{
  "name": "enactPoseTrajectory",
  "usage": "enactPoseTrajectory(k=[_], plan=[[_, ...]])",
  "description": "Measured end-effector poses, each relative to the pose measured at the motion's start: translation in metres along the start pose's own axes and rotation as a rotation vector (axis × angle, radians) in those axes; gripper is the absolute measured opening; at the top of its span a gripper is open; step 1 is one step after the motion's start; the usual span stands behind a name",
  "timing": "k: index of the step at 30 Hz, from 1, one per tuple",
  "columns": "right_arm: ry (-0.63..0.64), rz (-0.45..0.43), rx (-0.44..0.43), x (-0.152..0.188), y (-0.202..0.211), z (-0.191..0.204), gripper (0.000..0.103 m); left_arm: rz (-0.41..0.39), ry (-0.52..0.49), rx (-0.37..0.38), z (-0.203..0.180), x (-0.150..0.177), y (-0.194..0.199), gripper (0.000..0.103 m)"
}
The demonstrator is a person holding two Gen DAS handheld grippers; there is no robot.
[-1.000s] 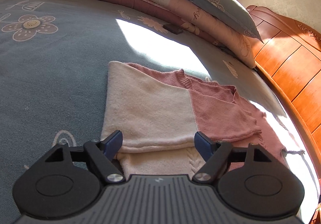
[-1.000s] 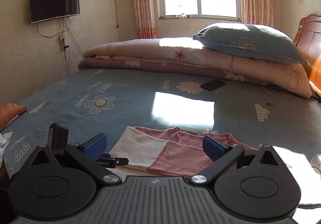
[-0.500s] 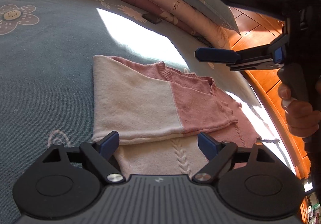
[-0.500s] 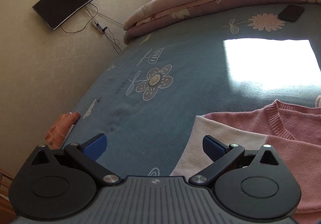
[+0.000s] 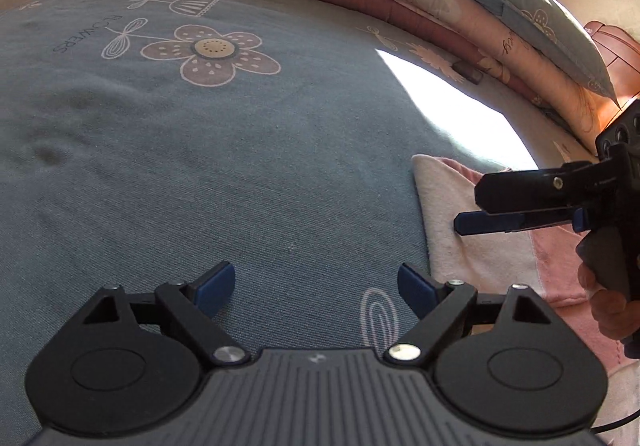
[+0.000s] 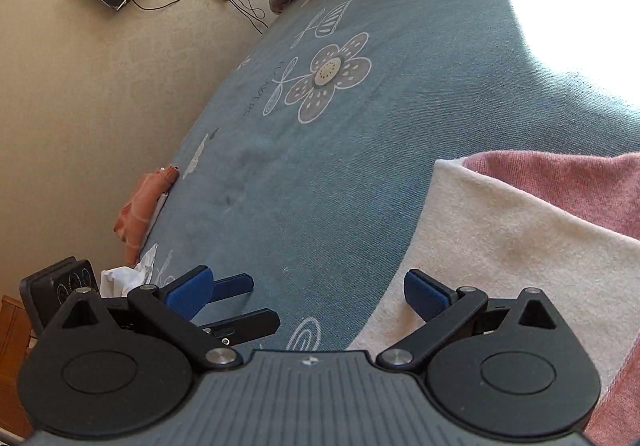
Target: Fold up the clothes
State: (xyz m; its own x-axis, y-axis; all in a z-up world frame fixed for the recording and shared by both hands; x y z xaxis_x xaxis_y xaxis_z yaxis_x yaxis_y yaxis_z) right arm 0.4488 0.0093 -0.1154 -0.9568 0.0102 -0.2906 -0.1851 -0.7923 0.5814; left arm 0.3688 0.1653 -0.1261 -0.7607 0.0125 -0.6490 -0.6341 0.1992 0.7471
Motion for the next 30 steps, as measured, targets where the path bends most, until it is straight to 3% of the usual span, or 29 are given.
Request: enactPoseTrajectory(k=[5,10,16,19,22,26,28,30], plan=[[0.044,-0.083,0.026,-0.017,-0.011,-0.005,0.103,-0.003,-0.019,0.008,-0.004,-0.001,-0.002,0.088],[-0.015,-0.158,0.044,-0.036,-0.010,-0.012,0.103,-0.049,-0.019,0.056,-0.014,-0.008,0.005,0.088],[0.080,-0.228,0.146,-0.016,0.062,-0.010,0.103,-0.181,-0.044,0.220,-0.056,-0.020,0.012,0.088],[-0.019,-0.247,0.171,0.000,0.106,-0.044,0.103,-0.205,-0.051,0.328,-0.084,-0.022,0.006,0.088],[-0.132,-0.267,0.193,0.015,0.127,-0.079,0.103,-0.163,-0.072,0.396,-0.103,-0.017,-0.008,0.088],[-0.229,-0.292,0.232,0.029,0.137,-0.112,0.103,-0.057,-0.049,0.419,-0.103,-0.010,-0.023,0.088],[-0.236,-0.306,0.251,0.031,0.140,-0.118,0.103,-0.060,-0.010,0.425,-0.097,-0.013,-0.017,0.088],[-0.232,-0.316,0.252,0.030,0.144,-0.117,0.103,-0.087,0.012,0.500,-0.101,-0.016,-0.003,0.088]])
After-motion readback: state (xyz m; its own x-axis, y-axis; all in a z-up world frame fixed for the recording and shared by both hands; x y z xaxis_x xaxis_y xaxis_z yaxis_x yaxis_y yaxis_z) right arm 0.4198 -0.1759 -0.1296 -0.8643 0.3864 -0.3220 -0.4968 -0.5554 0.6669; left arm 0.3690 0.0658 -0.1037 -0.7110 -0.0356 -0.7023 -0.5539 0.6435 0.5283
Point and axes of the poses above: each gripper's, at about its wrist camera, not at the fingertips, and y roughly against the way its jaws point, z to its left, x to its underside, the point moved 7 cm from there along -y, roughly the way its jaws point, and after that the axes turned 12 degrees about -y, right-handed, at the moved point
